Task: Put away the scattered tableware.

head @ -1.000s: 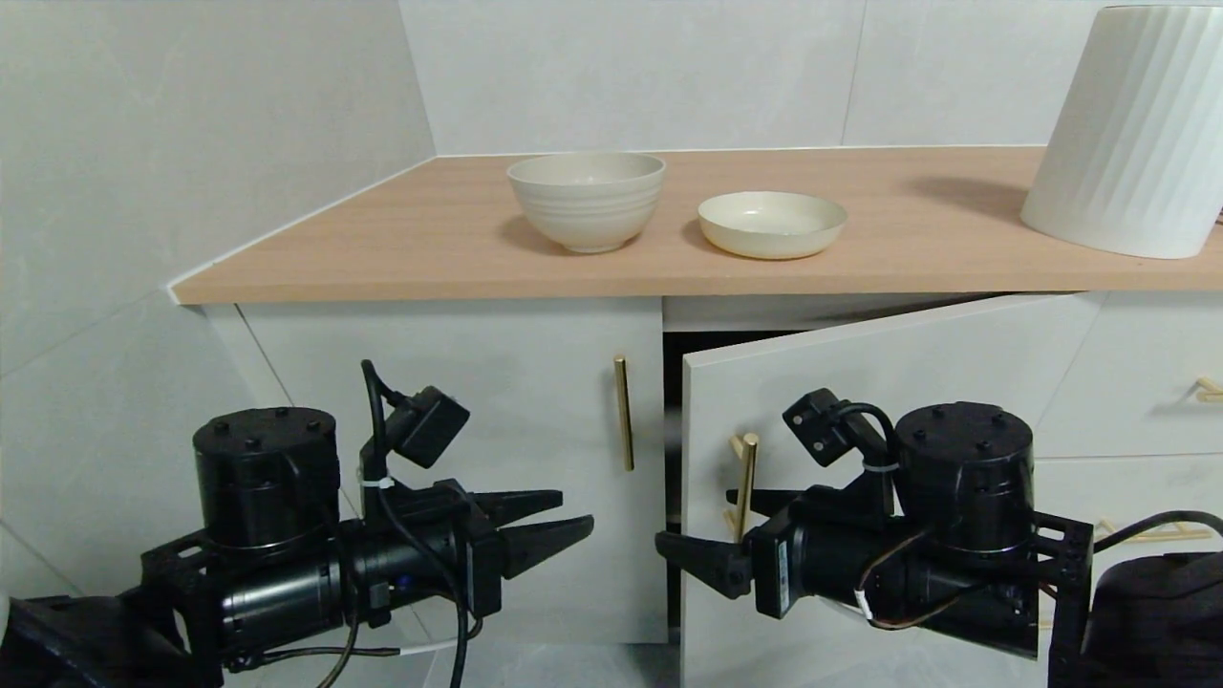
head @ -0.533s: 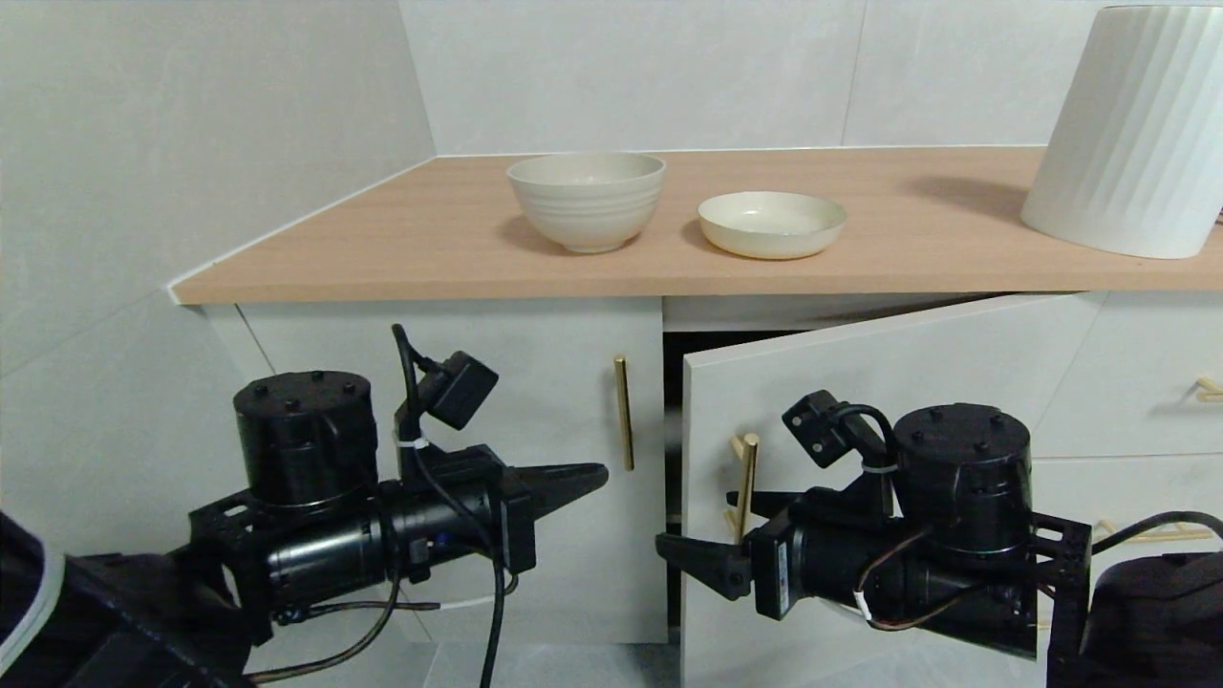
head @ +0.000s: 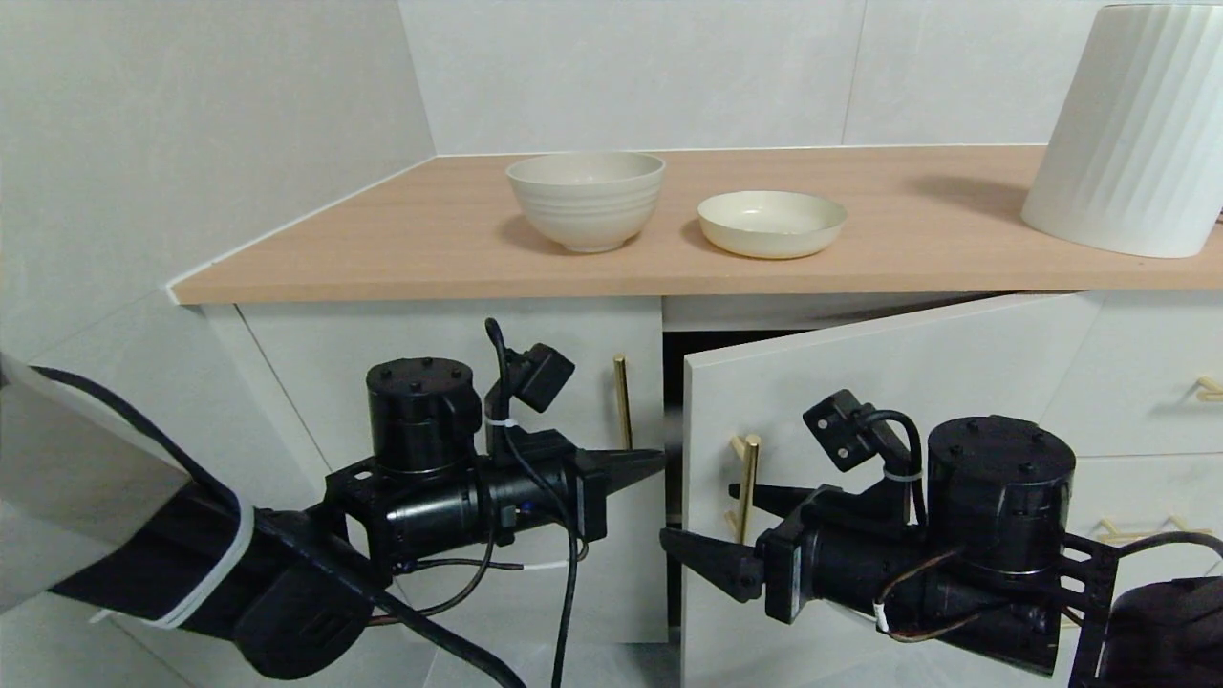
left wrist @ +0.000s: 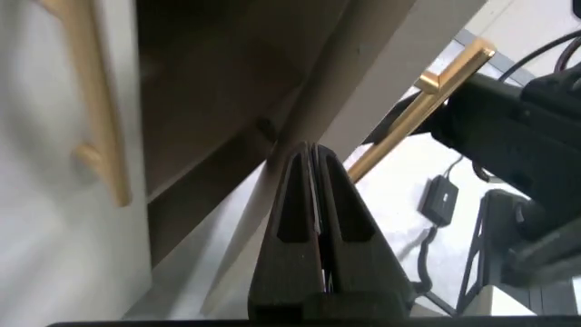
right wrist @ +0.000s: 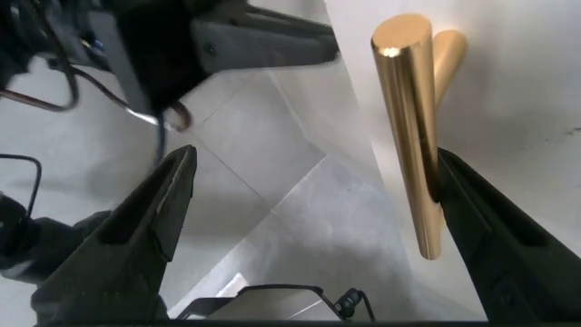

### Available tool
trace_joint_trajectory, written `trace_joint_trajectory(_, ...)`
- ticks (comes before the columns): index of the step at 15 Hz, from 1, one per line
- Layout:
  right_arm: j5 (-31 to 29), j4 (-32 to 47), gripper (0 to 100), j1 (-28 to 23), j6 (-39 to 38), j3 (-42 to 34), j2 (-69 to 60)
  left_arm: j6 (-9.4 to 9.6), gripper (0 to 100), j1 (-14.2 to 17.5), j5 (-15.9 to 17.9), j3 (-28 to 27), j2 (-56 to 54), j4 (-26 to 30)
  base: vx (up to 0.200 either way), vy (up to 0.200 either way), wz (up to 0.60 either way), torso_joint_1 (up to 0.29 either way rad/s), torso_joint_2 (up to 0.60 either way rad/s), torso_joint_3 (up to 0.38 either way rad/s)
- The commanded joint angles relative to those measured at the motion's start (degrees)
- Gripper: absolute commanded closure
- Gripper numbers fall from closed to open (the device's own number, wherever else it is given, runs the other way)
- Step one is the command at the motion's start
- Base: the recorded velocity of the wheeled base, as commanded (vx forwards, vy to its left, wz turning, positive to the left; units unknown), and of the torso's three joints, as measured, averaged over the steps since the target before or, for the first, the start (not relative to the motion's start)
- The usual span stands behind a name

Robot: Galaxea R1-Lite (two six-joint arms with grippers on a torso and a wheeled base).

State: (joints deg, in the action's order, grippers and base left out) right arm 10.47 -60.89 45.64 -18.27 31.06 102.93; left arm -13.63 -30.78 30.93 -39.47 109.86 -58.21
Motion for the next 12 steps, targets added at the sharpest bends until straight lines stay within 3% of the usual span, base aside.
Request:
trace_joint_trajectory(1, 0.08, -0.02, 0, -0.03, 0.08, -0.74, -0.01, -1.66, 100, -0.95, -0.25, -1.4, 4.4, -4.19, 0.0, 0.0, 0.0, 0.0, 0.0, 0.0)
trace_joint_trajectory(2, 0.25, -0.02, 0, 0.06, 0.08, -0.83, 0.26, -3.16, 100, -0.95, -0.96, -3.15, 5.98, -4.54, 0.0, 0.0, 0.0, 0.0, 0.0, 0.0)
trace_joint_trajectory(3, 0.87, -0.02, 0, 0.06, 0.08, -0.92, 0.35, -3.51, 100, -0.95, -1.31, -4.21, 6.95, -4.63, 0.0, 0.0, 0.0, 0.0, 0.0, 0.0)
trace_joint_trajectory(7, 1.83, -0.02, 0, 0.06, 0.08, -1.35, 0.26, -3.6, 100, -1.65, -2.28, -6.85, 9.58, -6.13, 0.0, 0.0, 0.0, 0.0, 0.0, 0.0)
trace_joint_trajectory(10, 1.75, 0.07, 0, -0.03, 0.17, -1.53, 0.08, -3.69, 100, -3.85, -2.28, -7.02, 12.39, -12.19, 0.0, 0.0, 0.0, 0.0, 0.0, 0.0)
trace_joint_trajectory(12, 1.66, -0.02, 0, -0.73, 0.52, -2.41, -0.18, -5.79, 100, -5.17, -2.28, -6.93, 12.57, -13.86, 0.0, 0.0, 0.0, 0.0, 0.0, 0.0)
